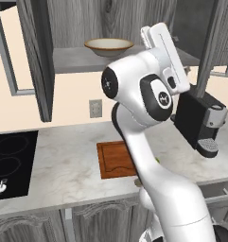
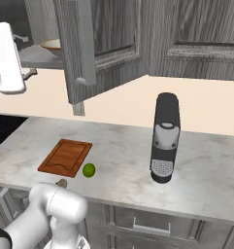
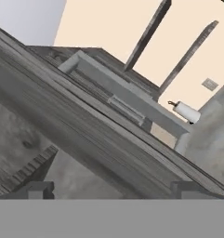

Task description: Open the cabinet. Place the bowl and condiment on the counter. Then place the lime and garlic on the cutting board.

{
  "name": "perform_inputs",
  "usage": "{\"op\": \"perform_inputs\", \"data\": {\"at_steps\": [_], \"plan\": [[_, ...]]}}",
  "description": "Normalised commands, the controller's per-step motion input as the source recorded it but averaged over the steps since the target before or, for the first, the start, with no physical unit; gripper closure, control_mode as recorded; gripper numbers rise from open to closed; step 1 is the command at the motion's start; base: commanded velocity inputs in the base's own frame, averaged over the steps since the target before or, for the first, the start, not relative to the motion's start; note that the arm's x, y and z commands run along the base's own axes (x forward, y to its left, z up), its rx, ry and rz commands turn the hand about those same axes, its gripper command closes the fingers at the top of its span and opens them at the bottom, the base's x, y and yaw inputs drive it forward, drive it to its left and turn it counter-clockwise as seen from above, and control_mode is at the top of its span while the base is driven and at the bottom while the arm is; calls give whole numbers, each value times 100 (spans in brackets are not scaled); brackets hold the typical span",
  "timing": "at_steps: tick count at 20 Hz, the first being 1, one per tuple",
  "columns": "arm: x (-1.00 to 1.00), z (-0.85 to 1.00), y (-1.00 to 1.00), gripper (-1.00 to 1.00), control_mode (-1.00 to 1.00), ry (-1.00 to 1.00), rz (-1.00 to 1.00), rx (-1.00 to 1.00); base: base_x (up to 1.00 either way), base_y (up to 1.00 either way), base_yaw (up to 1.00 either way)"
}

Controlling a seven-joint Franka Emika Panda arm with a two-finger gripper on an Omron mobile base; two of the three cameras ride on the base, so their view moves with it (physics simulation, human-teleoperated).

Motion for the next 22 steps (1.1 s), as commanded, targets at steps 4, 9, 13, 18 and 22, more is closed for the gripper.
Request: {"op": "perform_inputs", "data": {"at_steps": [4,9,13,18,22], "plan": [[20,0,-21,-100,-100,-3,-6,3,0,0,0],[19,0,-12,-100,-100,-3,-5,2,0,0,0],[11,0,-16,-100,-100,-3,-6,2,0,0,0],[16,0,-15,-100,-100,-1,-8,1,0,0,0],[29,0,-10,-100,-100,0,-7,0,0,0,0]]}}
